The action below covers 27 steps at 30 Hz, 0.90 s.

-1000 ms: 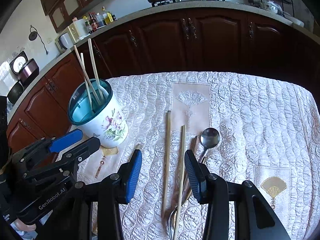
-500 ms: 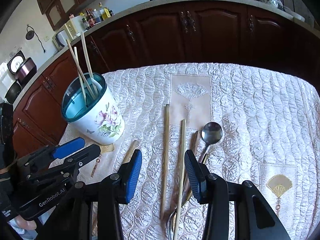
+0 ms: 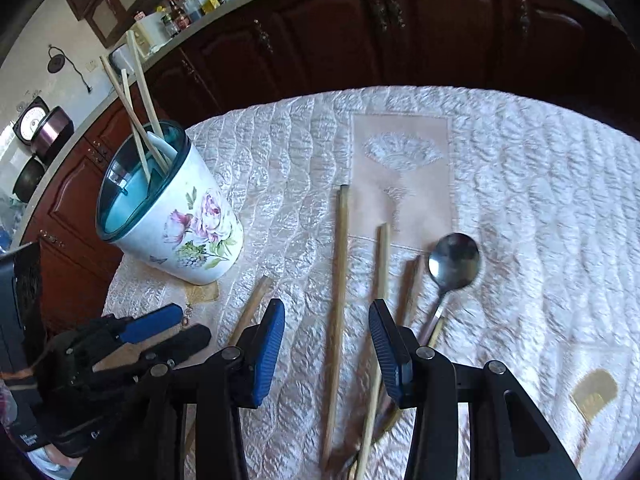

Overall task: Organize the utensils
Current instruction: 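Grasp a chopstick with the left gripper while the right gripper grasps another chopstick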

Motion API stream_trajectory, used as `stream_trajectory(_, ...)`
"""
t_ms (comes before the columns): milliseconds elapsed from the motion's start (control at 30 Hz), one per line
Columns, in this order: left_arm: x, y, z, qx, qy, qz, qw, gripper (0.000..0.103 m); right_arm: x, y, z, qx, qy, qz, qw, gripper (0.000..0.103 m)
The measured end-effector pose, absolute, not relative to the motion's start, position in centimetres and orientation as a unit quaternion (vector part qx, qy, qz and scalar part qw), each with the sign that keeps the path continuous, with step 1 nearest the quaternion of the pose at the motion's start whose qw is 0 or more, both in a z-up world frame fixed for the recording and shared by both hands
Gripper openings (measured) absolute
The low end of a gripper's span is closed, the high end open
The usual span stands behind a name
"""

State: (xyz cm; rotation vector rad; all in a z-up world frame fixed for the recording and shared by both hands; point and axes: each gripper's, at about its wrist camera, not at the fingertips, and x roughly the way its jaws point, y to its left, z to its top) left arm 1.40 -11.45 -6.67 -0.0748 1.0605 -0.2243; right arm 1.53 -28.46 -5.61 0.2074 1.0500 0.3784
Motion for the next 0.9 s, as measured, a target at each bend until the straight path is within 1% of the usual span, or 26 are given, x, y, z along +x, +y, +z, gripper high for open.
stream_trajectory(100,1.9,-12.0,-7.0,-0.027,0.506,-0.105,0.856,0.041,3.2,-28.2,-6.3,0.097,0.506,0.186,0.837,0.042)
stream_trajectory(233,2.7,-13.1,-7.4,-0.006,0.505,-0.101,0.857,0.041,6.0,-27.8,-6.8,0.098,0.51,0.192,0.833,0.038)
stream_trajectory(400,4.1,-14.5,-8.3,0.02,0.506,-0.096,0.857,0.041,8.9,-26.8,-7.8,0.094,0.523,0.193,0.825,0.027)
stream_trajectory(567,5.2,-14.8,-9.0,0.025,0.511,-0.087,0.855,0.041,11.3,-25.9,-9.7,0.084,0.542,0.186,0.815,0.025)
stream_trajectory(667,5.5,-15.0,-9.5,0.027,0.518,-0.086,0.85,0.041,12.1,-25.9,-10.2,0.093,0.541,0.186,0.815,0.019)
stream_trajectory(767,5.9,-15.3,-10.0,0.028,0.522,-0.087,0.848,0.04,12.7,-26.1,-10.5,0.1,0.542,0.187,0.813,0.009)
stream_trajectory(800,6.0,-15.3,-10.2,0.027,0.523,-0.088,0.847,0.035,12.9,-26.2,-10.5,0.101,0.542,0.188,0.813,0.008)
stream_trajectory(833,6.0,-15.3,-10.3,0.027,0.522,-0.09,0.848,0.027,12.8,-26.3,-10.3,0.099,0.541,0.19,0.813,0.008)
stream_trajectory(867,5.8,-15.0,-10.2,0.027,0.519,-0.092,0.849,0.023,12.7,-26.6,-10.1,0.097,0.539,0.191,0.815,0.008)
stream_trajectory(900,5.6,-14.7,-10.1,0.027,0.519,-0.095,0.849,0.011,12.5,-27.0,-9.8,0.098,0.534,0.192,0.817,0.008)
